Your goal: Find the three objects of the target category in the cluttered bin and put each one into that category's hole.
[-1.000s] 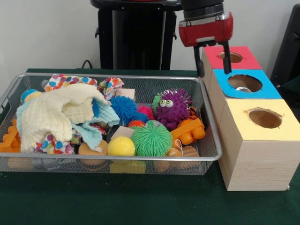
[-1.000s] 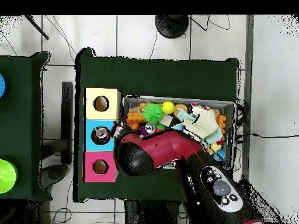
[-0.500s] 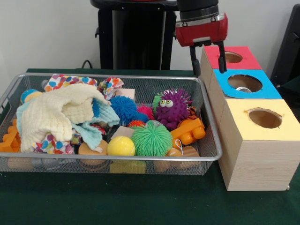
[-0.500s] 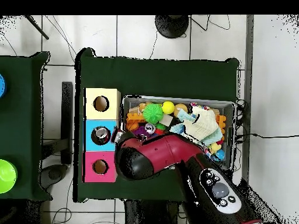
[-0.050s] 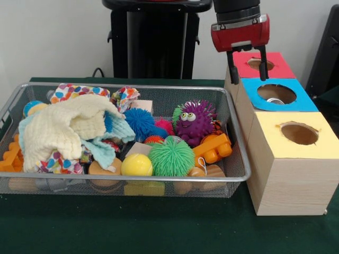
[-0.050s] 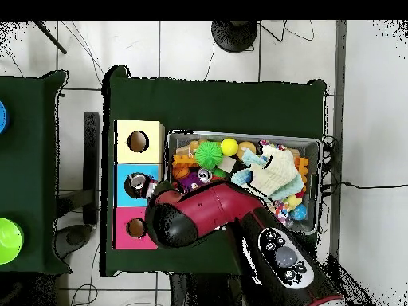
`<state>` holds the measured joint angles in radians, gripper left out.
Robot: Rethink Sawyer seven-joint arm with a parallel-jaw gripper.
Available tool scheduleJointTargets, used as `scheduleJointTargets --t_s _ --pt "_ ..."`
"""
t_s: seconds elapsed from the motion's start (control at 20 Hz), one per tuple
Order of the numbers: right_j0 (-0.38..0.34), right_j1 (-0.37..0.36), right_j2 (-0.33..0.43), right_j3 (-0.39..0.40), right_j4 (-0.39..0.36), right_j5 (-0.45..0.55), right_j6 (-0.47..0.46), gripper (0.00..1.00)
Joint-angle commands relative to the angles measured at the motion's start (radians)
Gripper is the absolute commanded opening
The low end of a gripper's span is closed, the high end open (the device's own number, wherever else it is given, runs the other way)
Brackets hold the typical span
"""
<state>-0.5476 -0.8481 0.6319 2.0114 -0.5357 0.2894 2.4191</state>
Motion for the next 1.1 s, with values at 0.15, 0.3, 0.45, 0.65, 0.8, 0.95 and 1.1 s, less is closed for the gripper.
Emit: scheduleJointTargets --t_s 0.15,0.3,0.45,0.65,0.8,0.95,1.1 --pt "-0.028 0.0 0.011 -0.013 -0.013 0.131 -0.117 1.0" --pt "-0.038 -0.004 0.01 -0.009 -0.006 0.138 -0.115 1.0" --pt "-0.028 -0.021 -0.019 -0.014 -0.017 0.166 -0.116 1.0" --pt "-0.017 -0.052 -0.058 -0.011 -0.028 0.202 -0.107 1.0" --pt "-0.003 -0.069 -0.098 -0.013 -0.049 0.223 -0.089 1.0" --pt "0.006 -0.069 -0.127 -0.019 -0.071 0.225 -0.078 1.0" --pt "0.026 -0.069 -0.161 -0.027 -0.086 0.228 -0.056 1.0"
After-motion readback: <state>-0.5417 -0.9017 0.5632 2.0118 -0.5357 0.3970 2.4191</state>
